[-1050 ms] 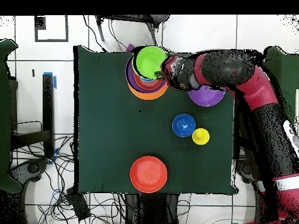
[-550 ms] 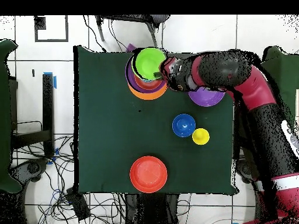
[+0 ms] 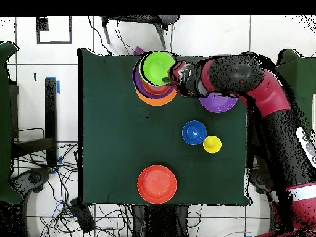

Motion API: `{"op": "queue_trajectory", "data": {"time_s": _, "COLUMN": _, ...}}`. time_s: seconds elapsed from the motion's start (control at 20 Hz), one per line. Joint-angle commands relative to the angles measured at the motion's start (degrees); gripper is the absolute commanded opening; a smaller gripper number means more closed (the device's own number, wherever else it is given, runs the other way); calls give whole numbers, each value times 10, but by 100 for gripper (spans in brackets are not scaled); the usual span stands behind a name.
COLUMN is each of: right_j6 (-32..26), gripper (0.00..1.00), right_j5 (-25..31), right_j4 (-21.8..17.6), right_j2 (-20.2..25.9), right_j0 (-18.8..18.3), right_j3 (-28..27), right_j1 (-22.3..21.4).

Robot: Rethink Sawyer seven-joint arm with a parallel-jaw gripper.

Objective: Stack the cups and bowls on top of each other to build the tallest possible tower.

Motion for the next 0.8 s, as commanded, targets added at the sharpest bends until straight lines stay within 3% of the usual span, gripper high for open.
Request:
{"op": "queue_trajectory", "data": {"time_s": 0.05, "right_j6": -144, "gripper": 0, "right_j5": -12, "right_j4": -43, "right_j2": 2, "right_j0": 13, "right_j3": -10, "right_j1": 33}}
{"op": "queue_trajectory", "data": {"time_s": 0.8, "right_j6": -144, "gripper": 0, "right_j5": -8, "right_j4": -44, "right_j2": 2, "right_j0": 22, "right_j3": -34, "right_j1": 46}}
